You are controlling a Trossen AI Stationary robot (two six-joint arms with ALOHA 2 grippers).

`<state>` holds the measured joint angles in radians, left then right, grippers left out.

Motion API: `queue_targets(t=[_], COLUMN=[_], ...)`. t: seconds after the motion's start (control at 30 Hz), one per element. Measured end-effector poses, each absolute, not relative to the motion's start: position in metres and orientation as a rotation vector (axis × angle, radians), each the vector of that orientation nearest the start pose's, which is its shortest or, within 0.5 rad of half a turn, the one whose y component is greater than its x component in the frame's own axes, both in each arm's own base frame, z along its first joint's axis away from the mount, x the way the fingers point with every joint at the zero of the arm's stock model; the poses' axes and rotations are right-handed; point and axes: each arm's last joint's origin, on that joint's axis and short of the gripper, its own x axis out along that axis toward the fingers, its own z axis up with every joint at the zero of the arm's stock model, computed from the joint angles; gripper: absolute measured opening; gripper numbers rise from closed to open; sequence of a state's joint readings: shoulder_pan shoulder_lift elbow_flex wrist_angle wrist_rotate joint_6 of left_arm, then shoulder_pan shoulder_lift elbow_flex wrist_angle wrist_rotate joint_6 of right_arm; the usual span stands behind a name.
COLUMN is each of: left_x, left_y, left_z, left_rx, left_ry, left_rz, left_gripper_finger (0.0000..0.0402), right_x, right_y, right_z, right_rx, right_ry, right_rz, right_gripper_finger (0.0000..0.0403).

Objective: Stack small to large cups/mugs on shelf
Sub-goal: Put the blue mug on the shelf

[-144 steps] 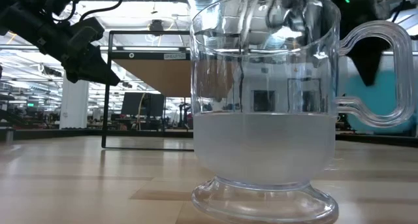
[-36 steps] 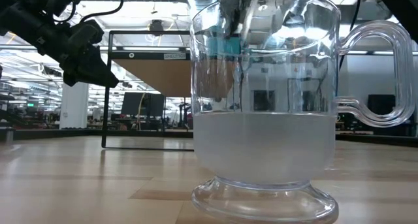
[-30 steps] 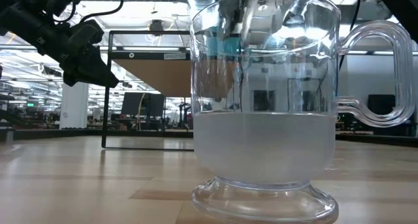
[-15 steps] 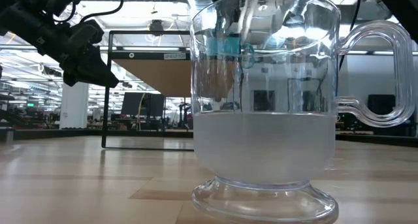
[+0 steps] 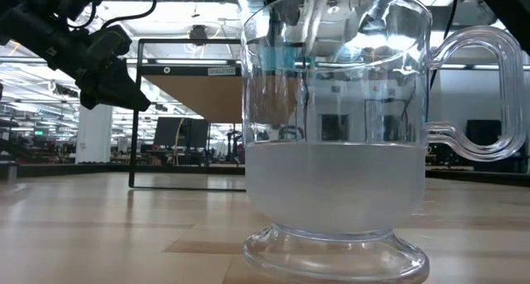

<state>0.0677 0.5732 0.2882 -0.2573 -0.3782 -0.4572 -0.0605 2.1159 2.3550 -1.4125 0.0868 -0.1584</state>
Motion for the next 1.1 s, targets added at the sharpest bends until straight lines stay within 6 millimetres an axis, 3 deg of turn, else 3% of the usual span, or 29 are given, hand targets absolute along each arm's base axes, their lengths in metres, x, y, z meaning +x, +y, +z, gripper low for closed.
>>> queue_targets(t=[1.1], left_x=[0.13], left_y=[0.019], left_z=[0.186], left_rx=[-0.362], left_ry=[0.429], left_rz=[0.547], left_gripper_finger=[0.009], right_x=[0.428], right_y=[-0.027], right_z=[0.363], right_rx=[-0.157], right_ry=[1.048], right_rz=[0.021], right_gripper_finger=[0.0068])
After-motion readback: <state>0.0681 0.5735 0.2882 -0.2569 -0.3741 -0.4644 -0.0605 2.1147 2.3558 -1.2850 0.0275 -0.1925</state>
